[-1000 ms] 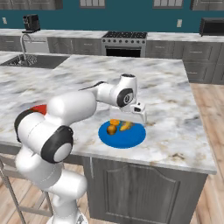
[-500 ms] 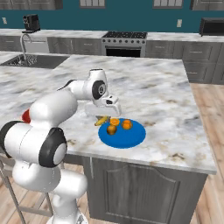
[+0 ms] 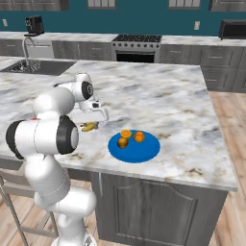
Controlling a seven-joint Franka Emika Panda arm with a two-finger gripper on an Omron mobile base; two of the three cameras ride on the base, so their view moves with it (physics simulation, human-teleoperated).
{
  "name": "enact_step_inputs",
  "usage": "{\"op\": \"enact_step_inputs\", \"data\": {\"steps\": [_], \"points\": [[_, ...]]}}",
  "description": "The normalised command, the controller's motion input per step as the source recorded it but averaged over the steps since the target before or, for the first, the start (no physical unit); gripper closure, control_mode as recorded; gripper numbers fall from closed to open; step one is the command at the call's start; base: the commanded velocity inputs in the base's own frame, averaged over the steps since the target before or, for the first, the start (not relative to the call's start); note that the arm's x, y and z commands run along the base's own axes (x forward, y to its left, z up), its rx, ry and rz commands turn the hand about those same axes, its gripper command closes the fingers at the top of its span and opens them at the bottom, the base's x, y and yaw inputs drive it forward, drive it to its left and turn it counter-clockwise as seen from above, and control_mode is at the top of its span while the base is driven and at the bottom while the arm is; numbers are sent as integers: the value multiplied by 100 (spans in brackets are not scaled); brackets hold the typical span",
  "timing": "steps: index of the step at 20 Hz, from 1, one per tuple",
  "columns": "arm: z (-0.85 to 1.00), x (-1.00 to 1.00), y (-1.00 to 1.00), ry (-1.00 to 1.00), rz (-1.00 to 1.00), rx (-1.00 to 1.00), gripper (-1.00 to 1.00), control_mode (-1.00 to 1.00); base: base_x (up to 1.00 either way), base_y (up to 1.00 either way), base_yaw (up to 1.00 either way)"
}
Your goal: Take the fruits from the plate on the dining counter and place two fruits in each bowl.
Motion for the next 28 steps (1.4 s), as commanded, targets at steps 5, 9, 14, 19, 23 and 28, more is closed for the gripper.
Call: {"op": "enact_step_inputs", "data": {"steps": [5,9,14,19,23,28], "points": [[-33,44,100,5,10,10,100,-100,0,0,0],[-44,34,100,-13,18,20,100,-100,0,0,0],[-8,34,100,-37,9,25,100,-100,0,0,0],[-2,40,86,-7,1,7,100,-100,0,0,0],[-9,36,54,16,0,0,100,-100,0,0,0],[-11,28,48,7,0,0,100,-100,0,0,0]]}}
